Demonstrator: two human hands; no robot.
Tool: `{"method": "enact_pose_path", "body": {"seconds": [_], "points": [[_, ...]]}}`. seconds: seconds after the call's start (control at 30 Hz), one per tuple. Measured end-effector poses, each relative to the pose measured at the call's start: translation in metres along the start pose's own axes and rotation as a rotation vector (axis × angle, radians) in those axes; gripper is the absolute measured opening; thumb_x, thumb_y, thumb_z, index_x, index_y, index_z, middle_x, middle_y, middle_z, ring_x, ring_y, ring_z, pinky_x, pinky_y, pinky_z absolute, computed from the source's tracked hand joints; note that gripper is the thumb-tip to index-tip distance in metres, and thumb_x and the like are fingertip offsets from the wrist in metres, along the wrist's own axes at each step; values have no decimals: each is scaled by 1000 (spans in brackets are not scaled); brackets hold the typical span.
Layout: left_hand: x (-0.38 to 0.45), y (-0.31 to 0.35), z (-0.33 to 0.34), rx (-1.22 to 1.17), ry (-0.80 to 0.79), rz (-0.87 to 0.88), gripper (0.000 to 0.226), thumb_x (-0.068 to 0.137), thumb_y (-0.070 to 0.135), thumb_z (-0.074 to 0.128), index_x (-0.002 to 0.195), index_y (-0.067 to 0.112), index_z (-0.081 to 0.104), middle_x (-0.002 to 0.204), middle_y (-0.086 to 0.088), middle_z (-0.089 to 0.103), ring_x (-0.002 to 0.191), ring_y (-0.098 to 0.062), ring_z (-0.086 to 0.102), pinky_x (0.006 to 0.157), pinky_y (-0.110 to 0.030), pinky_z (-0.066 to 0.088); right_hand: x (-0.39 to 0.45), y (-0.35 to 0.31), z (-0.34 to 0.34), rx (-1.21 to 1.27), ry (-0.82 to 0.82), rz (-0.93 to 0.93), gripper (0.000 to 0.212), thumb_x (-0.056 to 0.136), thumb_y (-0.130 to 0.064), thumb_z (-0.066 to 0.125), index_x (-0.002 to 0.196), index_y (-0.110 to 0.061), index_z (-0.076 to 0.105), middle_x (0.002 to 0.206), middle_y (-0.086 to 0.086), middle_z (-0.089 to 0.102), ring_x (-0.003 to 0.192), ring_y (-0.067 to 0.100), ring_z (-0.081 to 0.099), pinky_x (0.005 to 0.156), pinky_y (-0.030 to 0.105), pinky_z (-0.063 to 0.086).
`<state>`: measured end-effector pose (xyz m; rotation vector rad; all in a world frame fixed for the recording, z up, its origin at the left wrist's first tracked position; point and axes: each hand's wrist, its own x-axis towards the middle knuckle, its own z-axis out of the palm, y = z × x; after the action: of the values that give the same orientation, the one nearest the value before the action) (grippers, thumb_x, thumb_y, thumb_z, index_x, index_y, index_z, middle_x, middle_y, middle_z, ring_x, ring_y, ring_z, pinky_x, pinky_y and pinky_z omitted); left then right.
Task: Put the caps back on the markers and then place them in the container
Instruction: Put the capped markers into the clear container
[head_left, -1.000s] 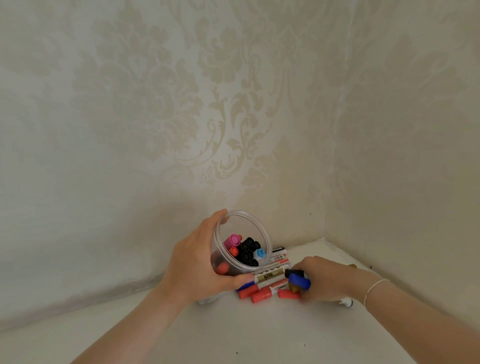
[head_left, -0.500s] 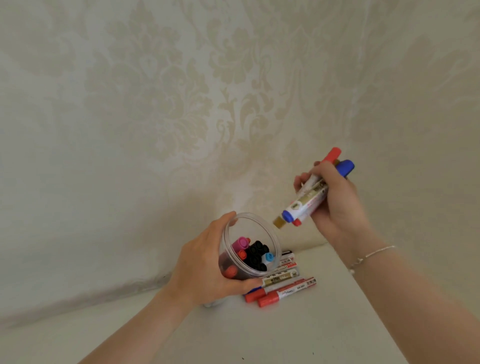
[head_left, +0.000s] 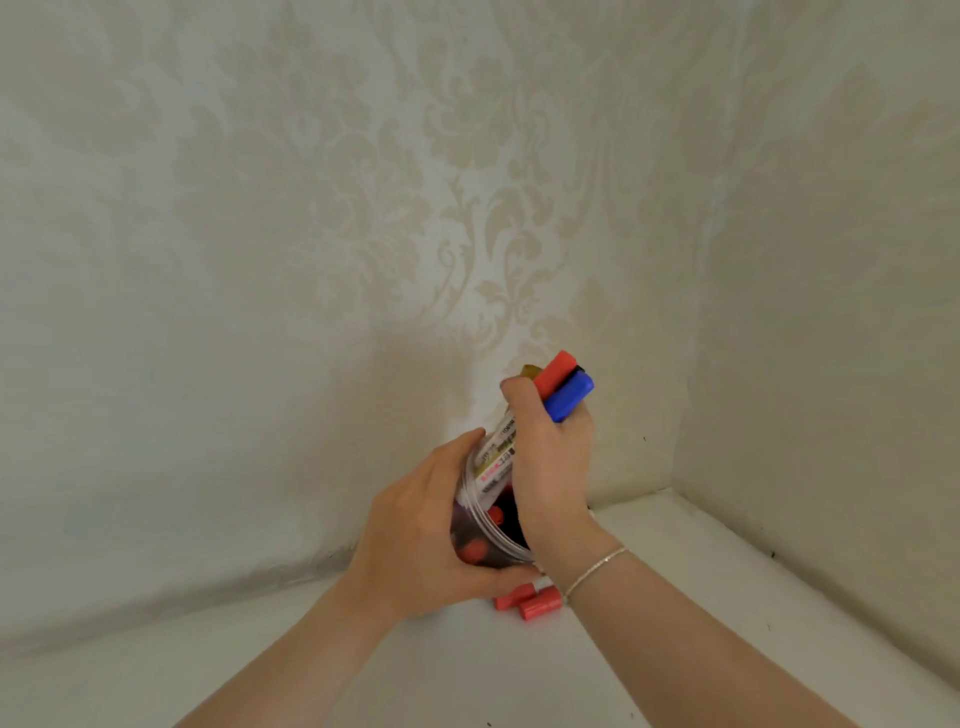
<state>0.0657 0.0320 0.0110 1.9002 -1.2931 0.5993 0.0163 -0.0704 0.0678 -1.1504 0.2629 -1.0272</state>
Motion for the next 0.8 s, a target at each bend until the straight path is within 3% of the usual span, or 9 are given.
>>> {"method": "enact_pose_path", "body": {"seconds": [0.1, 0.2, 0.27, 0.33, 0.4, 0.47, 0.53, 0.67, 0.8], "points": [[1, -2, 1, 5, 11, -16, 106, 51, 76, 72, 138, 23, 40, 125, 20, 58, 105, 4, 59, 85, -2, 39, 4, 4, -6, -238, 23, -53, 28, 72, -33, 66, 80, -13, 48, 65, 1, 52, 57, 17, 50, 60, 38, 47], [0, -5, 1, 8, 29, -50, 109, 50, 77, 72, 139, 23, 39, 125, 21, 57, 105, 6, 59, 85, -9, 46, 0, 6, -9, -300, -59, -32, 23, 73, -27, 67, 66, -15, 49, 53, -4, 48, 53, 18, 49, 57, 37, 48], [-1, -6, 0, 1, 35, -60, 109, 51, 77, 71, 140, 24, 38, 124, 20, 58, 105, 6, 59, 84, -9, 46, -3, 6, -10, -353, -106, -52, 20, 71, -24, 70, 67, -16, 52, 54, -2, 50, 54, 20, 53, 59, 42, 53], [-1, -6, -1, -16, 46, -75, 105, 51, 76, 70, 137, 26, 37, 120, 21, 59, 101, 7, 59, 81, -6, 45, -6, 5, -12, -400, -178, -72, 27, 71, -26, 74, 86, -21, 53, 59, -1, 53, 57, 19, 58, 60, 37, 55], [0, -4, -2, -16, 47, -92, 102, 52, 79, 68, 135, 28, 38, 114, 22, 60, 95, 6, 61, 77, -7, 47, -10, 4, -13, -459, -235, -95, 53, 73, -30, 77, 110, -30, 40, 60, -5, 53, 56, 9, 58, 55, 20, 51], [1, -5, -1, -1, 37, -100, 103, 51, 77, 68, 136, 26, 39, 113, 22, 60, 94, 6, 61, 74, -10, 48, -14, 5, -14, -504, -246, -182, 68, 71, -39, 78, 118, -35, 29, 58, -6, 52, 55, 5, 57, 52, 12, 45], [0, -6, 0, -2, 29, -107, 103, 50, 70, 72, 138, 29, 38, 114, 22, 60, 94, 8, 60, 73, -7, 47, -16, 9, -15, -516, -241, -277, 68, 73, -47, 74, 120, -34, 28, 59, -4, 51, 57, 6, 57, 55, 14, 47], [0, -6, 0, -1, 32, -106, 101, 48, 62, 75, 136, 29, 40, 112, 26, 58, 91, 17, 56, 72, -1, 42, -16, 11, -17, -611, -299, -417, 43, 81, -61, 53, 108, -32, 35, 60, -4, 50, 59, 10, 56, 61, 27, 50], [1, -7, 1, -31, 52, -96, 92, 49, 61, 76, 130, 32, 42, 106, 27, 58, 86, 17, 56, 69, -3, 42, -19, 13, -16, -960, -396, -585, 38, 86, -63, 21, 73, -31, 38, 67, -9, 47, 64, 12, 50, 62, 30, 43]]}}
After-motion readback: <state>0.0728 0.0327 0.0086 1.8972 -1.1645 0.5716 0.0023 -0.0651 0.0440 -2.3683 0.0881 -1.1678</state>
